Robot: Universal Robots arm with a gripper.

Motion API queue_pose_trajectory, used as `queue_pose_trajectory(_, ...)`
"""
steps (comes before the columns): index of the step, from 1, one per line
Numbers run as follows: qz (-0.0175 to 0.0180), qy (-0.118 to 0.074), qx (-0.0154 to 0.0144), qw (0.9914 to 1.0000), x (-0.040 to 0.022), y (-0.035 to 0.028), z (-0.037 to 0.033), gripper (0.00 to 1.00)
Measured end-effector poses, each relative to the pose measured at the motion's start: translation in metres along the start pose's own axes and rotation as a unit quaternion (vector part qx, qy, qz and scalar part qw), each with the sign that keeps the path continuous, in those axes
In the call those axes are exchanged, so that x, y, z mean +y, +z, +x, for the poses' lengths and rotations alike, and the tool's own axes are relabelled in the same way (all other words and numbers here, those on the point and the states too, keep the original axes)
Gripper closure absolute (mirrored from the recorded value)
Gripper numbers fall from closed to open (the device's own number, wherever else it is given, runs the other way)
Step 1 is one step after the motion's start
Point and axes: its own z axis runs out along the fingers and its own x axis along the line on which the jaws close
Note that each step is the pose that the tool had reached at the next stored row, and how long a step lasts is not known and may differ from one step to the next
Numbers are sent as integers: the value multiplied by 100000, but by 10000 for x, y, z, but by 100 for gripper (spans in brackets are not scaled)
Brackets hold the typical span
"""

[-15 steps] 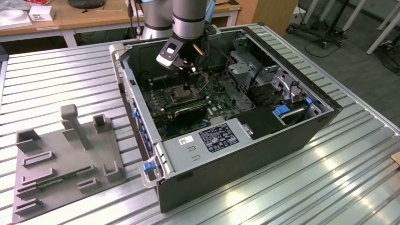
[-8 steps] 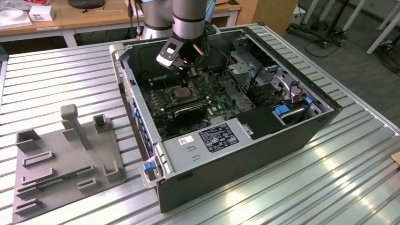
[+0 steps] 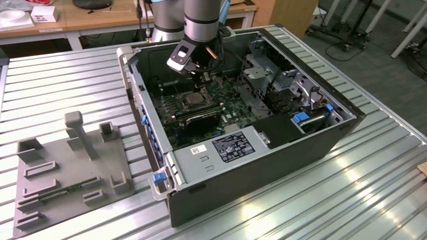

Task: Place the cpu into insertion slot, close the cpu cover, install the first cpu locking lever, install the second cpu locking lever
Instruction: 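Place the cpu into insertion slot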

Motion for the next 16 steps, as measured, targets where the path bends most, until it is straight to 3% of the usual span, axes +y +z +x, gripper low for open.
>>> queue_pose_trajectory(5, 3, 7, -14, 100000, -3, 13, 0, 89)
queue_pose_trajectory(16, 1, 4, -5, 100000, -26, 151, -5, 89)
